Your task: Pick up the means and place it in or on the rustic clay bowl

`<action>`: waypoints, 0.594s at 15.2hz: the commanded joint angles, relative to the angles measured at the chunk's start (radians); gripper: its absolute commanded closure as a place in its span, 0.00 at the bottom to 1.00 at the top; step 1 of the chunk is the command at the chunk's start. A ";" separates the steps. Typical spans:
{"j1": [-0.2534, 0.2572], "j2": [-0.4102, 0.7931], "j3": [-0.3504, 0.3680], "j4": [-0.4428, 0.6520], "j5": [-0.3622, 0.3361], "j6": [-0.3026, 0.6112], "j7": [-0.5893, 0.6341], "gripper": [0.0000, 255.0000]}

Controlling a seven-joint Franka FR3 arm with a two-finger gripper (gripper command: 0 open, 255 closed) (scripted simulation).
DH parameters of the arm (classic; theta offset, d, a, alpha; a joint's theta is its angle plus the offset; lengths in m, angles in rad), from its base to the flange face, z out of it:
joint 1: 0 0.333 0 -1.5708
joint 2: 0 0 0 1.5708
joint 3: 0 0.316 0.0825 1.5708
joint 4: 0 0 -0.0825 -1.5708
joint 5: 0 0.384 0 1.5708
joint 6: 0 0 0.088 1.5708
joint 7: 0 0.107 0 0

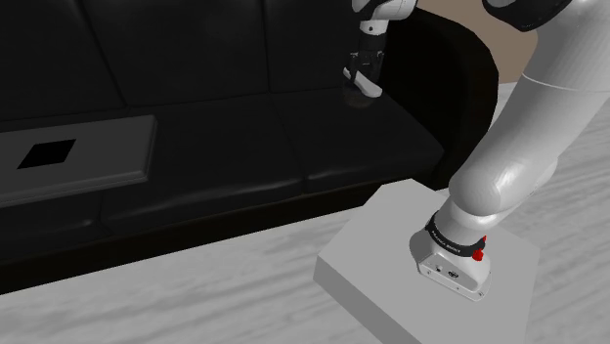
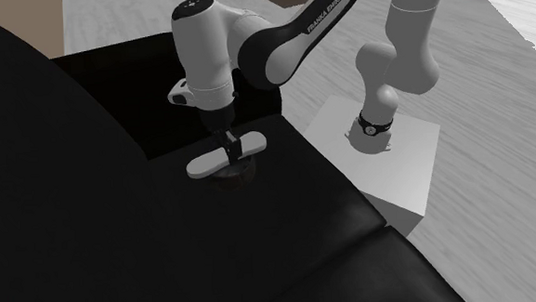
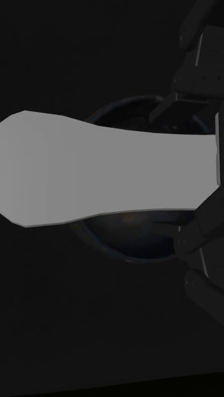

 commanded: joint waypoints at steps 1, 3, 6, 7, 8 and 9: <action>0.000 0.000 0.000 -0.001 0.000 0.001 0.000 1.00; 0.000 0.000 0.000 -0.001 0.000 0.001 0.000 1.00; 0.000 0.000 0.000 -0.001 0.000 0.001 0.000 0.00; 0.000 0.000 0.000 -0.001 0.000 0.001 0.000 0.00; 0.000 0.000 0.000 -0.001 0.000 0.001 0.000 0.00; 0.000 0.000 0.000 -0.001 0.000 0.001 0.000 0.00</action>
